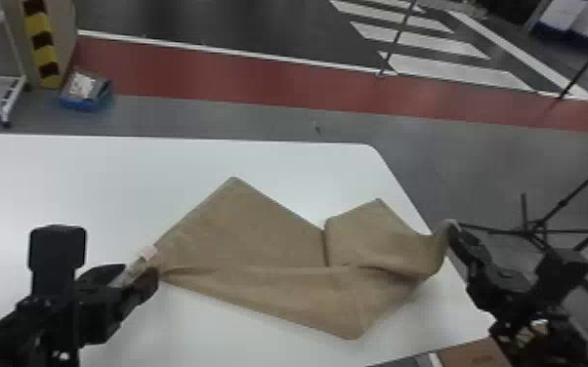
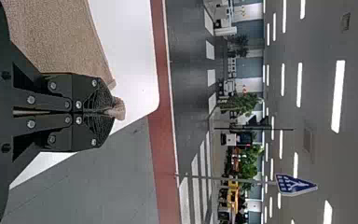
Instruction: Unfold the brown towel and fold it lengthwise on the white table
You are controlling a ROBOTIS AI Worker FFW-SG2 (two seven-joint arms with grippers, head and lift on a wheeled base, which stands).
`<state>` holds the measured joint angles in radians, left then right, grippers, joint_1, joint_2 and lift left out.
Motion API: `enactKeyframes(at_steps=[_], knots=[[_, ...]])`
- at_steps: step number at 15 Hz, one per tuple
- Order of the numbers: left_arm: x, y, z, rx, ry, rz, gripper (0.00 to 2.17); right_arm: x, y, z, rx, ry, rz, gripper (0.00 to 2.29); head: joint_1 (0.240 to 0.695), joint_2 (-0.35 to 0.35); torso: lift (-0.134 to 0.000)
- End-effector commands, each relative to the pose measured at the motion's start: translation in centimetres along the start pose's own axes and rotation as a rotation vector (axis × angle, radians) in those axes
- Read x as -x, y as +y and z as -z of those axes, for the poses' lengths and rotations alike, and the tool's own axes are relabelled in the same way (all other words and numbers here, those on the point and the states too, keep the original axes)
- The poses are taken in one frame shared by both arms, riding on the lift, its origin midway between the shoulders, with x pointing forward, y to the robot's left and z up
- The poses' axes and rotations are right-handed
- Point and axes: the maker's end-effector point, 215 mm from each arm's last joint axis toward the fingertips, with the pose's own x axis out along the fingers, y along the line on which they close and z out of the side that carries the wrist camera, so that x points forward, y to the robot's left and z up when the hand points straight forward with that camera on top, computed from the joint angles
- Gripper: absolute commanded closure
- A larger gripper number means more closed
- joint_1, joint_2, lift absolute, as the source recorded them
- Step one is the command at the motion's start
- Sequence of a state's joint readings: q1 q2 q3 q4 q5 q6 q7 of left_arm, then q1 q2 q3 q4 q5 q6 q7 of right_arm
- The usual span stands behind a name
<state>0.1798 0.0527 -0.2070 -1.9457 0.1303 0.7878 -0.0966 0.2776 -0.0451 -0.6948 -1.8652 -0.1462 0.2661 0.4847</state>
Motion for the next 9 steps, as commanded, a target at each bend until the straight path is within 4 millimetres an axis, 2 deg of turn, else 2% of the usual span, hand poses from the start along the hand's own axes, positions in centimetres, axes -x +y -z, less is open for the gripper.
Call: enactKeyframes(at_steps=[1,3,4,5,7,9], knots=[[0.1,0.0,0.9,-0.002,0.029,-0.001,0.6,0.0,0.0,0.0,0.001,-0.002,0.0,1.48,0.695,-0.35,-0.123],[0.1,0.2,1.0,-0.005,0.031,-0.006,0.6,0.0,0.0,0.0,-0.004,-0.003,-0.001,1.48,0.695,-0.35,-0.123],[0.1,0.2,1.1,-0.006,0.031,-0.007,0.67,0.0,0.0,0.0,-0.004,-0.003,-0.001,1.48,0.695,-0.35,-0.123],[0.2,0.3,1.0,-0.003,0.028,-0.013,1.1,-0.1,0.2,-0.1,-0.003,-0.005,-0.004,1.48,0.695,-0.35,-0.123],[0.6,0.6,1.0,0.002,0.025,-0.024,1.78,-0.1,0.2,-0.4,-0.001,-0.015,-0.005,1.48,0.695,-0.35,-0.123],[1.5,0.3,0.0,0.006,-0.013,-0.023,1.8,0.0,0.1,-0.5,-0.001,-0.018,-0.005,1.48,0.695,-0.35,-0.123]])
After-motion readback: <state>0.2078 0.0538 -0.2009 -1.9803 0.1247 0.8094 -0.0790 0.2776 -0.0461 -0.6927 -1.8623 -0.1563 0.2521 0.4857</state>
